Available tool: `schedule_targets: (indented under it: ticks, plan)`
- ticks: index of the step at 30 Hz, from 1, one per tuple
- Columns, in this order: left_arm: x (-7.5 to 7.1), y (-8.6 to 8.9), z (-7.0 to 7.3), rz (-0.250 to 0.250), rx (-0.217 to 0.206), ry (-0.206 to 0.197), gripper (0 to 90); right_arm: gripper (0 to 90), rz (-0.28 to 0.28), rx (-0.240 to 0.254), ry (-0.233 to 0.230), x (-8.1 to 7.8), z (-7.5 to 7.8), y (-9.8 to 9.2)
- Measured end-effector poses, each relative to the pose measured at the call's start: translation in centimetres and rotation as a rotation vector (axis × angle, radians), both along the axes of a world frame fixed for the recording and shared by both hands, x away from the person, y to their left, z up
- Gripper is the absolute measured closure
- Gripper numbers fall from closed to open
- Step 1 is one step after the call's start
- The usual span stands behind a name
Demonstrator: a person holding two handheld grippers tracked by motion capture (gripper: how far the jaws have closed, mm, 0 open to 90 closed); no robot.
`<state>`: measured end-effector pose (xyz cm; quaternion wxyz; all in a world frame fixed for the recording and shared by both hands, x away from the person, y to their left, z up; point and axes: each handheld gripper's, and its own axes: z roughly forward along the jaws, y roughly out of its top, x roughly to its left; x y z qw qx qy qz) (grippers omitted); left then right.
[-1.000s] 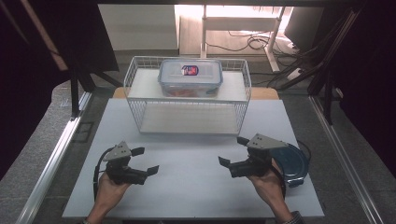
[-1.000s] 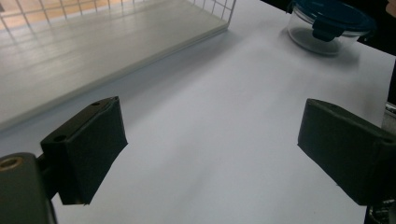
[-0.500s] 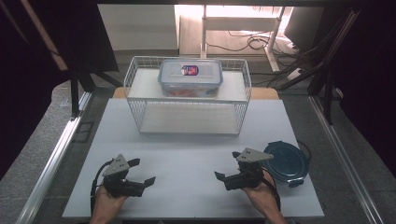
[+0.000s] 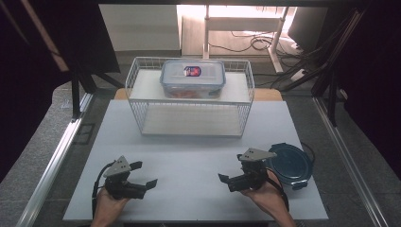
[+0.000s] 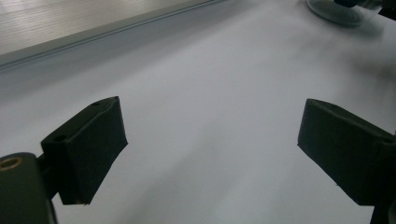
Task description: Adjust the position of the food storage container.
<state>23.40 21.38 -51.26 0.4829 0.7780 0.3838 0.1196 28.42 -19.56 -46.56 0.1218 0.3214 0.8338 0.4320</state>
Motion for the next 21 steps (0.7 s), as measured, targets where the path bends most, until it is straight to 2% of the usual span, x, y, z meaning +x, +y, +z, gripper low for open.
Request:
schedule_targets:
  ticks: [2,4,7,8,11,13,17,21]
  plan:
    - [0.0,0.1,0.0,0.002,-0.006,0.001,7.3,6.0,-0.018,-0.025,-0.013,0.0,0.7,-0.4]
    - [0.1,0.0,-0.1,0.001,-0.005,0.003,7.3,20.9,-0.047,-0.040,-0.039,0.0,1.4,-1.2]
    - [0.1,-0.1,-0.2,-0.001,0.004,0.010,7.5,40.2,-0.094,-0.063,-0.047,0.4,2.2,-2.8]
    - [0.1,-0.1,-0.2,0.000,0.011,0.013,7.7,46.1,-0.100,-0.066,-0.033,0.7,2.5,-3.8]
    - [0.2,-0.1,-0.3,0.004,0.019,0.018,8.6,59.0,-0.128,-0.034,0.014,1.4,2.6,-6.1]
    - [0.2,0.0,-0.3,0.007,0.015,0.020,8.6,68.1,-0.164,-0.034,0.018,1.9,2.6,-7.8]
    - [0.3,0.0,-0.3,0.008,0.011,0.021,10.3,84.0,-0.277,-0.020,0.009,2.5,3.1,-11.5]
    - [0.4,-0.2,-0.4,0.004,0.018,0.026,11.4,89.1,-0.400,-0.038,-0.010,2.5,3.5,-14.6]
